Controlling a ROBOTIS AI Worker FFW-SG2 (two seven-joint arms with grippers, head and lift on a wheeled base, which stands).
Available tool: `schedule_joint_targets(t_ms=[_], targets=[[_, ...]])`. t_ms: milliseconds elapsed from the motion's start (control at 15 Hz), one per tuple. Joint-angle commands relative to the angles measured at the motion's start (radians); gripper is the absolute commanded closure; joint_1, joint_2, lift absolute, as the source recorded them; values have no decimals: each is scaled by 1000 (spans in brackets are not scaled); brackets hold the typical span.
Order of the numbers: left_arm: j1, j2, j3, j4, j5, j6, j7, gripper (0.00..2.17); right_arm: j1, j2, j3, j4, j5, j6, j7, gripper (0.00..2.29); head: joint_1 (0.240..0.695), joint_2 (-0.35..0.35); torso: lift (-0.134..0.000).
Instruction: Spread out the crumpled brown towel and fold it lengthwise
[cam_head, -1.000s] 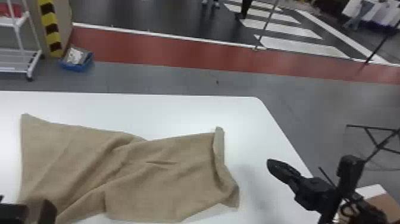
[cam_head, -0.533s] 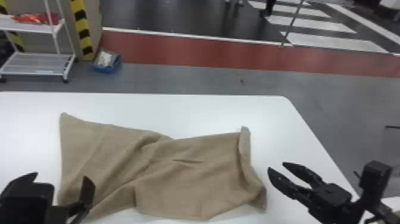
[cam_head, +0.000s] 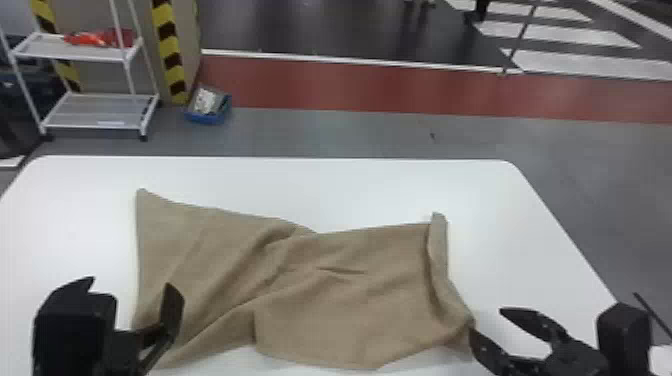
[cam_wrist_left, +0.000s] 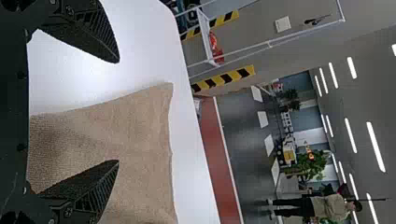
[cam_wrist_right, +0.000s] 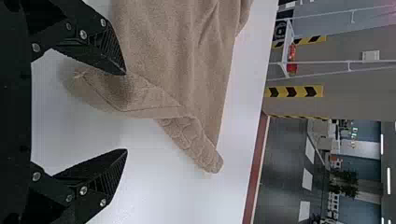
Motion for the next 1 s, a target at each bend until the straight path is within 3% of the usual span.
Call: schedule_joint_targets(t_ms=[0,533,733,800,933], targets=[[0,0,2,0,3,-6,-2,137,10,-7,1,14,3,-8,9,468,695,-158,-125],[11,3,19,-9,15,-6,-6,137,-30,-8,110,54,102,31,0,502,695,-117,-125],[12,5,24,-12,15,-6,-8,137,-39,-8,95,8,49,71,32,1308,695,-94,-125],[12,5,24,-12,15,-6,-11,137,-39,-8,76,-31,-5,90,44,1423,695,-89,-125],[9,0,22,-11,15,-6,-12,137,-53,-2,50,-111,-77,136,53,1436,695,-78,-125]])
